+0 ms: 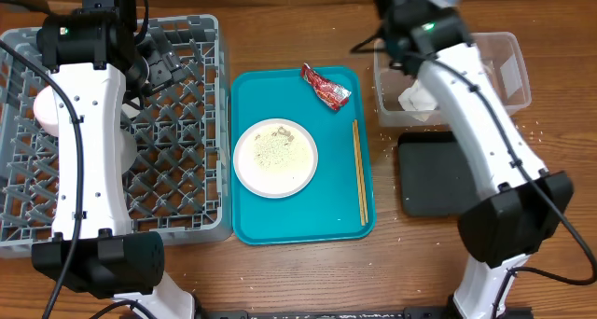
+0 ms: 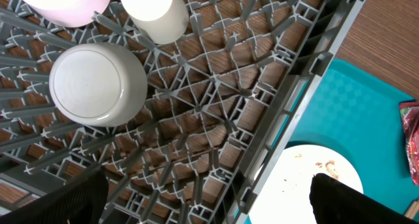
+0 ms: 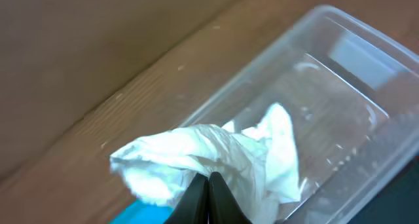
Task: Sort waste into correct bins and load items into the dishwasher
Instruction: 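Lower the right gripper onto the red wrapper and grasp it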
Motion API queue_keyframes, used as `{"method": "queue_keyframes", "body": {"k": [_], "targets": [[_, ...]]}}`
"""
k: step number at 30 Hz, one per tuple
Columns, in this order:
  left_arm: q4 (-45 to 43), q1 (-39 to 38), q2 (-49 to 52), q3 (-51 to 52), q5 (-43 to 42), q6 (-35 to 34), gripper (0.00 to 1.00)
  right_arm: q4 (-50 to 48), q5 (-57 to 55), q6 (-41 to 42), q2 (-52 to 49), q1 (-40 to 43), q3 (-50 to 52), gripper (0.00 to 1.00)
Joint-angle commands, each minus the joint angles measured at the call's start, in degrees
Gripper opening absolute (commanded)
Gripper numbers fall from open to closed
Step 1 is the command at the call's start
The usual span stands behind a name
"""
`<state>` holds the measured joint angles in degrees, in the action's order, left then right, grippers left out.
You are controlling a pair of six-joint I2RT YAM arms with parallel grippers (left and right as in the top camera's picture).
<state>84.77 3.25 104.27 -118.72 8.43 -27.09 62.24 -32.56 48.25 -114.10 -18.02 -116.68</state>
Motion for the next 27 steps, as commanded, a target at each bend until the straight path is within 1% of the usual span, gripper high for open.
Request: {"method": "queue_keyframes", "body": {"k": [1, 2, 3, 5, 6, 7, 9, 11, 13, 14, 15, 19, 20, 21, 23, 27], "targets": [[0.00, -0.26, 0.46, 0.07, 0.57, -0.79, 1.00, 0.48, 5.49, 7.30, -0.48, 3.48, -0.66, 0.07], [0.00, -0.26, 0.46, 0.07, 0.57, -0.79, 1.00, 0.61, 6.38, 7.30, -0.72, 4.07, -0.66, 0.10], [0.00, -0.26, 0.46, 0.07, 0.57, -0.79, 1.00, 0.72, 7.19, 7.30, -0.74, 4.57, -0.66, 0.16], [0.00, -0.26, 0.46, 0.07, 0.57, -0.79, 1.00, 0.55, 9.09, 7.30, -0.79, 5.33, -0.66, 0.43], [0.00, -0.26, 0.46, 0.07, 0.57, -0.79, 1.00, 0.31, 10.01, 7.28, -0.79, 5.55, -0.66, 0.67], [0.00, -0.26, 0.46, 0.07, 0.57, -0.79, 1.00, 0.26, 10.40, 7.26, -0.79, 5.64, -0.66, 0.78], [0.00, -0.26, 0.46, 0.07, 0.57, -0.79, 1.00, 0.26, 10.40, 7.26, -0.79, 5.68, -0.66, 0.89], [0.00, -0.26, 0.46, 0.07, 0.57, -0.79, 1.00, 0.15, 11.10, 6.54, -0.79, 5.55, -0.66, 0.93], [0.00, -0.26, 0.46, 0.07, 0.57, -0.79, 1.00, -1.01, 14.71, 2.38, -0.79, 5.05, -0.66, 0.95], [0.00, -0.26, 0.46, 0.07, 0.57, -0.79, 1.00, -2.34, 18.58, -1.66, -0.79, 4.61, -0.66, 0.95], [0.00, -0.26, 0.46, 0.07, 0.57, -0.79, 1.00, -4.74, 25.97, -8.63, -0.79, 3.69, -0.66, 0.95], [0.00, -0.26, 0.46, 0.07, 0.57, -0.79, 1.00, -9.60, 39.67, -20.70, -0.79, 0.68, -0.66, 0.95], [0.00, -0.26, 0.46, 0.07, 0.57, -0.79, 1.00, -10.45, 40.76, -22.01, -0.79, -0.31, -0.66, 0.96], [0.00, -0.26, 0.46, 0.07, 0.57, -0.79, 1.00, -11.04, 40.72, -22.45, -0.79, -1.31, -0.66, 1.00], [0.00, -0.26, 0.46, 0.07, 0.57, -0.79, 1.00, -12.15, 39.15, -23.02, -0.87, -3.48, -0.66, 1.00], [0.00, -0.26, 0.46, 0.07, 0.57, -0.79, 1.00, -14.05, 31.45, -23.32, -2.60, -7.61, -0.63, 1.00]]}}
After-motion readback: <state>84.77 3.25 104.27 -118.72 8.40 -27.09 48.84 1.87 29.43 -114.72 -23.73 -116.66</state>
